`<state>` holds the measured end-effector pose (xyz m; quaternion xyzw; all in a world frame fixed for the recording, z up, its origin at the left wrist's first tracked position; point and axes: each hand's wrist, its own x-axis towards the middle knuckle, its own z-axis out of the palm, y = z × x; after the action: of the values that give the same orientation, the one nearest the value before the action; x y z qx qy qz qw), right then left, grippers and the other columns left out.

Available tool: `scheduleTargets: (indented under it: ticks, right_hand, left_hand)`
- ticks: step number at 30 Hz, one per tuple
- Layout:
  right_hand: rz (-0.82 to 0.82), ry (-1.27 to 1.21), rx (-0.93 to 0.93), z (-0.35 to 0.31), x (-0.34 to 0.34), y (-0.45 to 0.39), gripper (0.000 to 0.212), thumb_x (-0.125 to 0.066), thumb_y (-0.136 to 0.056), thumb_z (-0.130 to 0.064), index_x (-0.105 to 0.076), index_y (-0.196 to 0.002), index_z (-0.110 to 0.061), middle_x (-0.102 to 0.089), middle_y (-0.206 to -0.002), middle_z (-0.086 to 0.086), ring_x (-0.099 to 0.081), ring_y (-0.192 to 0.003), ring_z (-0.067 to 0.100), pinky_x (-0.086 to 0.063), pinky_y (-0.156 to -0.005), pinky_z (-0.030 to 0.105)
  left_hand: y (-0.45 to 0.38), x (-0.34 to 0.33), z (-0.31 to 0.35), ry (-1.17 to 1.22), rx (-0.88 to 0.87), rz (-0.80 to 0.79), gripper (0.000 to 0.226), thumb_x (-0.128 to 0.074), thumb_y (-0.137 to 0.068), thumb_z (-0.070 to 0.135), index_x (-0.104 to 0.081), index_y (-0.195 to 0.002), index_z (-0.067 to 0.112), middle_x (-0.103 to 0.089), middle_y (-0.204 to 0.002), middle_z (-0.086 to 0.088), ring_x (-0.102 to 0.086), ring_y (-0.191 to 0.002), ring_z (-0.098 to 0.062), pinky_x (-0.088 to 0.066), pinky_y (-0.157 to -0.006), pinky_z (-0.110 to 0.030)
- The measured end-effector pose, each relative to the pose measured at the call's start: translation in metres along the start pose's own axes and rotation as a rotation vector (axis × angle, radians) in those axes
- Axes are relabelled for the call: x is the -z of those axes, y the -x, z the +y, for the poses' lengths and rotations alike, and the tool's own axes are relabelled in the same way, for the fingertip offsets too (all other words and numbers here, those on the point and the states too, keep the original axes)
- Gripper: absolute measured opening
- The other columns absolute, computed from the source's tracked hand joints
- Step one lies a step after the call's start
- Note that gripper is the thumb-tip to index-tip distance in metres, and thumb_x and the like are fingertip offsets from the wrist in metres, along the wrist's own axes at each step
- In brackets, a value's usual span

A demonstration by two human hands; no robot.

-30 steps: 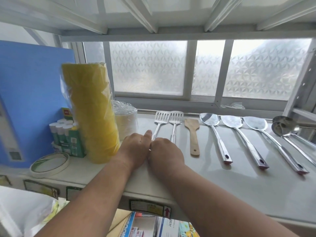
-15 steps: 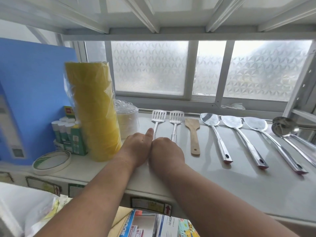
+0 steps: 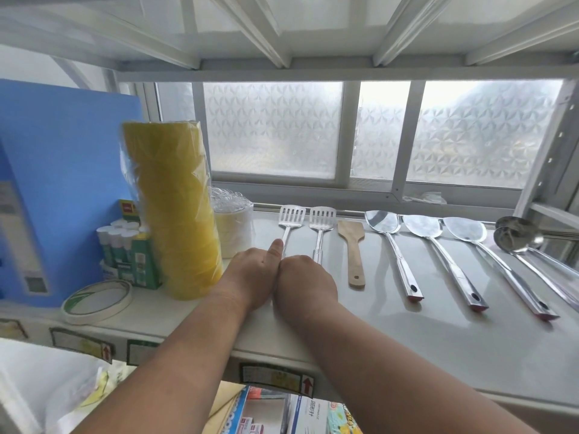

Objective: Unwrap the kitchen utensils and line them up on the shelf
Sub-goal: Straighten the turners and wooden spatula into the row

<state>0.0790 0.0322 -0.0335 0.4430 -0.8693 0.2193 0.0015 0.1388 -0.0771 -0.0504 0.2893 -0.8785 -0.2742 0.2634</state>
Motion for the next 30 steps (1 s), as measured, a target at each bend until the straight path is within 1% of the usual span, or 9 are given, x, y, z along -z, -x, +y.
scheduleTargets:
  ticks: [8, 11, 14, 17, 20, 22, 25, 27, 30]
  right_hand:
    - [-0.009, -0.03, 0.004, 0.0, 0.004, 0.004, 0.029, -0.045, -0.093, -0.013, -0.07, -0.104, -0.023, -0.067, -0.1, 0.005, -0.064, -0.092, 0.031, -0.044, -0.072, 0.034]
    - [-0.015, -0.029, 0.016, 0.0, 0.003, 0.004, 0.023, -0.047, -0.092, -0.014, -0.065, -0.091, -0.028, -0.066, -0.096, 0.004, -0.064, -0.092, 0.032, -0.044, -0.071, 0.035]
    - [-0.012, -0.02, 0.019, 0.001, 0.001, 0.004, 0.021, -0.047, -0.091, -0.013, -0.052, -0.082, -0.032, -0.061, -0.089, 0.002, -0.064, -0.091, 0.031, -0.043, -0.07, 0.034]
    - [-0.002, -0.008, 0.025, 0.002, -0.001, 0.002, 0.022, -0.047, -0.09, -0.012, -0.054, -0.085, -0.031, -0.051, -0.08, -0.002, -0.057, -0.082, 0.028, -0.043, -0.069, 0.035]
    - [0.003, 0.021, 0.032, 0.002, -0.002, 0.0, 0.026, -0.046, -0.091, -0.011, -0.066, -0.098, -0.026, -0.052, -0.082, -0.002, -0.065, -0.09, 0.03, -0.046, -0.069, 0.035]
    - [-0.001, 0.034, 0.03, 0.002, -0.003, -0.001, 0.027, -0.046, -0.091, -0.011, -0.068, -0.102, -0.023, -0.056, -0.087, 0.0, -0.067, -0.093, 0.031, -0.048, -0.069, 0.035]
    - [0.012, 0.04, 0.03, 0.003, -0.004, -0.003, 0.027, -0.046, -0.092, -0.011, -0.068, -0.103, -0.023, -0.063, -0.093, 0.003, -0.067, -0.094, 0.031, -0.049, -0.069, 0.036]
    - [0.017, 0.037, 0.033, 0.004, -0.005, -0.003, 0.027, -0.046, -0.092, -0.012, -0.068, -0.103, -0.023, -0.061, -0.091, 0.002, -0.067, -0.093, 0.031, -0.048, -0.069, 0.036]
    - [0.022, 0.005, 0.034, 0.005, -0.007, -0.003, 0.027, -0.046, -0.092, -0.015, -0.069, -0.102, -0.025, -0.057, -0.085, 0.0, -0.066, -0.091, 0.032, -0.048, -0.069, 0.035]
  left_hand:
    - [-0.003, -0.003, -0.005, 0.005, -0.026, 0.0, 0.071, -0.021, -0.111, 0.055, -0.058, -0.064, 0.016, -0.071, -0.092, -0.016, -0.058, -0.098, -0.038, -0.046, -0.094, -0.046]
    - [-0.006, -0.005, -0.01, 0.013, -0.023, -0.019, 0.077, -0.013, -0.099, 0.067, -0.058, -0.064, 0.016, -0.068, -0.083, -0.011, -0.058, -0.094, -0.037, -0.048, -0.096, -0.049]
    - [-0.007, -0.006, -0.011, 0.03, -0.014, -0.023, 0.075, -0.012, -0.095, 0.068, -0.055, -0.061, 0.017, -0.064, -0.078, -0.009, -0.059, -0.094, -0.039, -0.048, -0.095, -0.05]
    - [-0.005, -0.005, -0.008, 0.042, -0.016, -0.012, 0.072, -0.013, -0.097, 0.066, -0.054, -0.061, 0.018, -0.067, -0.083, -0.013, -0.06, -0.097, -0.04, -0.048, -0.096, -0.05]
    - [-0.006, -0.005, -0.01, 0.034, -0.007, -0.024, 0.072, -0.015, -0.104, 0.062, -0.055, -0.062, 0.019, -0.066, -0.081, -0.01, -0.059, -0.094, -0.038, -0.048, -0.093, -0.049]
    - [-0.006, -0.005, -0.01, 0.033, 0.01, -0.032, 0.072, -0.016, -0.105, 0.062, -0.056, -0.063, 0.019, -0.066, -0.08, -0.008, -0.058, -0.091, -0.036, -0.048, -0.092, -0.048]
    - [-0.007, -0.004, -0.008, 0.024, 0.016, -0.034, 0.071, -0.018, -0.109, 0.058, -0.056, -0.065, 0.018, -0.069, -0.086, -0.012, -0.059, -0.095, -0.037, -0.048, -0.094, -0.047]
    - [-0.007, -0.003, -0.007, 0.007, 0.012, -0.04, 0.071, -0.017, -0.107, 0.06, -0.057, -0.066, 0.017, -0.07, -0.09, -0.015, -0.06, -0.097, -0.038, -0.048, -0.095, -0.048]
    - [-0.008, -0.003, -0.009, -0.001, 0.007, -0.043, 0.072, -0.015, -0.101, 0.063, -0.059, -0.065, 0.018, -0.07, -0.084, -0.009, -0.06, -0.093, -0.036, -0.048, -0.09, -0.046]
